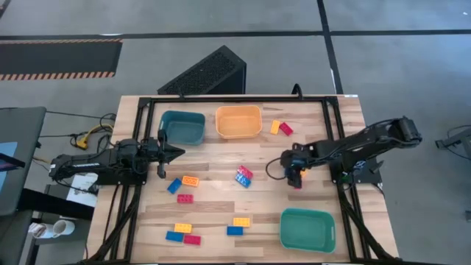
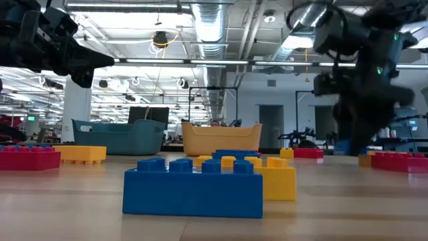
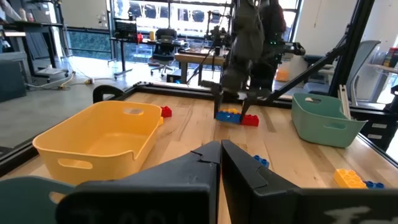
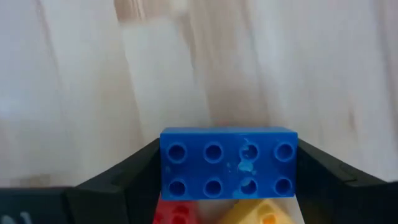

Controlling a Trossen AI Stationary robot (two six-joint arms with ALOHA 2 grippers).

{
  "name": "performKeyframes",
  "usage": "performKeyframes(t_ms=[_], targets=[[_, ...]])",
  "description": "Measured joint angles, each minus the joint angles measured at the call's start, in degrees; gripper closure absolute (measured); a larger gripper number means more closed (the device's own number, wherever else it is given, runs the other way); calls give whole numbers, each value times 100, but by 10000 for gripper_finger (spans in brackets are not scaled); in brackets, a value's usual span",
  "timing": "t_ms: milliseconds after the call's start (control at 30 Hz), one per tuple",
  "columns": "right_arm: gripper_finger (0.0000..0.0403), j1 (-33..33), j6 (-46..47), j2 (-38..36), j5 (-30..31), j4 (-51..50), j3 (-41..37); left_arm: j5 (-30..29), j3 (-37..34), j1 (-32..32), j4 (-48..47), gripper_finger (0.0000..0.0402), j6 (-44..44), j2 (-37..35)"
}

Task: Sort & place blocks by color
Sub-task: Put the blue game piece into the green bin

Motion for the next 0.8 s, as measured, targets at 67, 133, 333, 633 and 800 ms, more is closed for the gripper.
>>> performKeyframes(t_ms=[67,133,333,633,800], targets=[[114,38,126,-298,-58,-171,154,-2,1,-1,2,401,0,-2],[114,155,217,-607,-190,-378,306,-1,1,0,0,401,0,0],[114,1165,822,-1410,-290,-305,653,-2,0,-1,2,401,0,0],[114,3534,2555,-1244,881,191,667,0,1,0,2,401,0,-1],[114,4299,3079,-635,1233,660,667,0,1,1,0,401,0,0]])
